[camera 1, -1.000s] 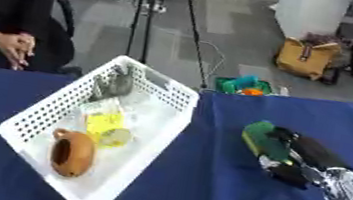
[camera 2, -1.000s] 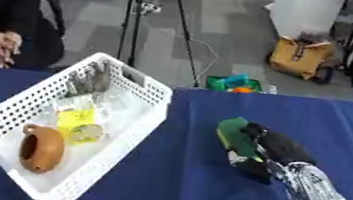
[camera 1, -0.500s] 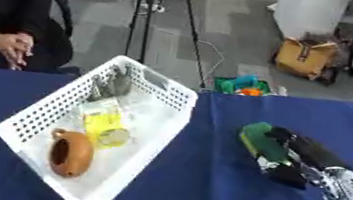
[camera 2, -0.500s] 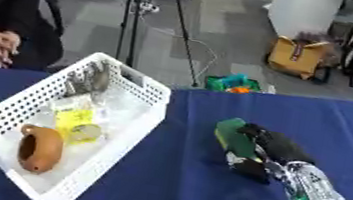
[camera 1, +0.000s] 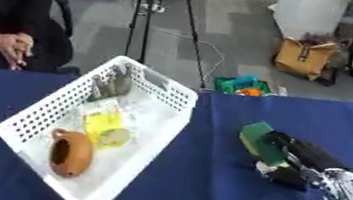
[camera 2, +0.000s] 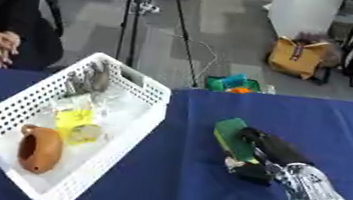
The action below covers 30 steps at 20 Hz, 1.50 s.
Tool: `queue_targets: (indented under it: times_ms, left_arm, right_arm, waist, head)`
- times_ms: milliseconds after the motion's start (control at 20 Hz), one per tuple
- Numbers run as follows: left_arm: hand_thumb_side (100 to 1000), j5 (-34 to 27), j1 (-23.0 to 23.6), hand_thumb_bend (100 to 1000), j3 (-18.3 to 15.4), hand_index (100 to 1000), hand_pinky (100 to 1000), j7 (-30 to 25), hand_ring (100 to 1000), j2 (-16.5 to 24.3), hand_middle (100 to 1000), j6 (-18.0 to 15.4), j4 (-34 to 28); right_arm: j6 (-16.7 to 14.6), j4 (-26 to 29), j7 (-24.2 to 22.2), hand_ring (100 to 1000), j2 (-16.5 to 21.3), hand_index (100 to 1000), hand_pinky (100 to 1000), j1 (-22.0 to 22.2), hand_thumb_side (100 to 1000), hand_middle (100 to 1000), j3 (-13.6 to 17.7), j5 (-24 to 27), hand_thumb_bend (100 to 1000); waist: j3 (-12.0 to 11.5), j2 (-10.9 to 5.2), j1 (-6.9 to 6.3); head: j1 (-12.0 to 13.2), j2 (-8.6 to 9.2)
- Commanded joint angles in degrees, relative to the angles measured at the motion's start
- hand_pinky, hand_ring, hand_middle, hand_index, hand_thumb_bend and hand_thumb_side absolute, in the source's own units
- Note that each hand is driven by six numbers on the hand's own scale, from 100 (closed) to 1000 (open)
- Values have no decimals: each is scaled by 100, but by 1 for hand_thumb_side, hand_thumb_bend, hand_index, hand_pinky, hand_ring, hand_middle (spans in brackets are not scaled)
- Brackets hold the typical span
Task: Pick up objects on the table and place them in the box.
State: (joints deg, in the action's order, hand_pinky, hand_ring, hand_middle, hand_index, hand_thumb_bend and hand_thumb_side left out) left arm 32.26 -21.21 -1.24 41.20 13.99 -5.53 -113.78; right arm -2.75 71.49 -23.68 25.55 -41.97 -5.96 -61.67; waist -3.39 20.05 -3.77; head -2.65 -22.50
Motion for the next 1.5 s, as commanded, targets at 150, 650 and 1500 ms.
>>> queue_targets:
  times_ms: [150, 650, 1500]
  left_arm:
    - [920, -14, -72, 100, -14, 757, 754, 25, 674, 57, 808, -1, -82]
    - [915, 7, -74, 100, -19, 756, 755, 32, 674, 56, 807, 10, -82]
    - [906, 19, -103, 100, -19, 755, 756, 49, 672, 56, 807, 26, -82]
  right_arm:
    - [25, -125, -100, 928, 68, 1000, 834, -47, 944, 1000, -3, 65, 220]
    - [-124, -51, 50, 759, 69, 1000, 568, -24, 772, 958, -49, -243, 227]
    - [-237, 52, 376, 542, 21, 909, 294, 75, 591, 813, -99, -449, 125]
  waist:
    - [-19, -84, -2]
    - [-12, -88, 12]
    - [4, -81, 14]
  head:
    - [-9, 65]
    - [-4, 68]
    - [4, 97]
